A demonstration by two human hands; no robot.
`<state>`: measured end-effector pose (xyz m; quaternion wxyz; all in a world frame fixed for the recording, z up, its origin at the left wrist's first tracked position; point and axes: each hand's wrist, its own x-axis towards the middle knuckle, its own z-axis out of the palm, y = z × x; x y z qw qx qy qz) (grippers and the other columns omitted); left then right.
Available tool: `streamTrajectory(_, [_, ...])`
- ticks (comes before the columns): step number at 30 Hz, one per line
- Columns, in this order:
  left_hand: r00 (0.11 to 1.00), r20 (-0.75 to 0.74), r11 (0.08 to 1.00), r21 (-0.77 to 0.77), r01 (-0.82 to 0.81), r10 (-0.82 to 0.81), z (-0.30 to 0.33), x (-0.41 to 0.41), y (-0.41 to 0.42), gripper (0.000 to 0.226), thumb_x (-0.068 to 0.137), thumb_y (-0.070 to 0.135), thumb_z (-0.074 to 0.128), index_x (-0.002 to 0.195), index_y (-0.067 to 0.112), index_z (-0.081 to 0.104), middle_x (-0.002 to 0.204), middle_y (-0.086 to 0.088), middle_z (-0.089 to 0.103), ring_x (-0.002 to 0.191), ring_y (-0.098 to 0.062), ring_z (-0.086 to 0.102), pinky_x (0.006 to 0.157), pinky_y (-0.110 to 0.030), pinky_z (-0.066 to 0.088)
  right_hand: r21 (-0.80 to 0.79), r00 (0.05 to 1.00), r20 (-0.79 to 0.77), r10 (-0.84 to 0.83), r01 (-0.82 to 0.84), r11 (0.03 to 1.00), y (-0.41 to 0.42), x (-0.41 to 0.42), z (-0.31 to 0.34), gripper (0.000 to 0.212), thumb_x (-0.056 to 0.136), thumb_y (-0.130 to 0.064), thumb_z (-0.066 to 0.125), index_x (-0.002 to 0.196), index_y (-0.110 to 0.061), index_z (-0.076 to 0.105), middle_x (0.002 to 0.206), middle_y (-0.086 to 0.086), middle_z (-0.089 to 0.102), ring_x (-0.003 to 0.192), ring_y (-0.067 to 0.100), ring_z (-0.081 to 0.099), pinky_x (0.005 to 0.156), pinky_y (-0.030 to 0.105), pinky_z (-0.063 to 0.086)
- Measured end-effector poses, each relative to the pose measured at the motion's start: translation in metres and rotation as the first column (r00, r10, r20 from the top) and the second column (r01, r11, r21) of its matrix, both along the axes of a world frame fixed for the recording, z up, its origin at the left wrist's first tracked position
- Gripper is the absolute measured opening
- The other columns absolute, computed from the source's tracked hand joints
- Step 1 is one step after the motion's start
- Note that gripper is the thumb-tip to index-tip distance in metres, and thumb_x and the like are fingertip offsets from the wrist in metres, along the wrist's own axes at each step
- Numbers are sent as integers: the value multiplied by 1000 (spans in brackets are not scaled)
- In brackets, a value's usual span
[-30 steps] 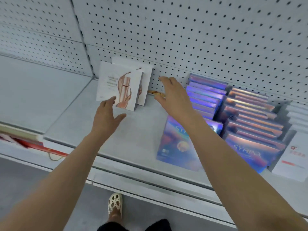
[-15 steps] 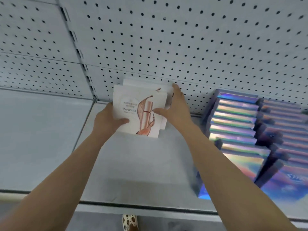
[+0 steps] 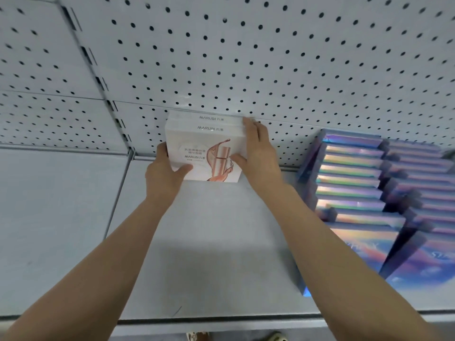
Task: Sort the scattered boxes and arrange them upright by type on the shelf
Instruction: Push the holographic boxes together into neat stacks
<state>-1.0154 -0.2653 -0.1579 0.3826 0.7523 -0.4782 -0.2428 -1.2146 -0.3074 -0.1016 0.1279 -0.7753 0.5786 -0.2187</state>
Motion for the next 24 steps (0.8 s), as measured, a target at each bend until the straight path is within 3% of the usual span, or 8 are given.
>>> streamTrajectory(5, [1000, -13, 999, -21, 27, -27, -1, -1, -5, 62, 84, 14, 71, 136, 9, 39, 122, -11, 63, 110, -33, 58, 85, -37, 45, -7, 998, -46, -35, 34, 999, 2, 4, 0, 79, 88, -11, 70, 153, -11, 24, 155, 11, 25, 112, 32, 56, 88, 38, 48])
streamTrajectory(8, [1000, 0, 999, -54, 4, -4, -2, -3, -9, 58, 82, 13, 73, 130, 7, 42, 118, -10, 63, 106, -33, 59, 81, -36, 45, -35, 999, -31, -36, 35, 999, 1, 6, -2, 76, 85, -6, 72, 149, -7, 31, 151, 12, 29, 103, 33, 59, 82, 42, 54])
streamTrajectory(12, [1000, 28, 998, -62, -6, 8, -3, -4, -9, 57, 82, 15, 74, 129, 6, 43, 115, -9, 65, 103, -33, 60, 77, -32, 41, -55, 1000, -2, -21, 21, 998, 0, 3, -6, 75, 82, -3, 74, 146, -5, 36, 147, 15, 33, 105, 34, 58, 82, 45, 55])
streamTrajectory(16, [999, 49, 999, -50, 2, 0, -4, -4, -8, 58, 82, 16, 74, 130, 6, 42, 116, -10, 64, 104, -32, 59, 78, -34, 43, -52, 999, -39, -10, 8, 999, -1, 2, -4, 76, 85, -8, 73, 148, -6, 32, 149, 13, 31, 104, 32, 58, 80, 39, 53])
streamTrajectory(20, [999, 36, 1000, -19, 1, 0, 0, -4, 0, 66, 81, 16, 74, 137, 10, 39, 124, -10, 61, 111, -32, 57, 88, -43, 48, -20, 996, -87, 30, -32, 999, 1, -4, 4, 78, 88, -18, 72, 152, -8, 27, 152, 11, 28, 98, 33, 59, 82, 38, 49])
streamTrajectory(24, [1000, 17, 1000, 0, -18, 18, 8, -18, 20, 92, 82, 16, 74, 152, 7, 15, 147, -14, 39, 129, -31, 45, 103, -46, 42, -10, 996, -46, 72, -73, 997, 15, -24, 22, 80, 91, -24, 70, 155, -13, 22, 150, 10, 32, 95, 28, 58, 84, 34, 46])
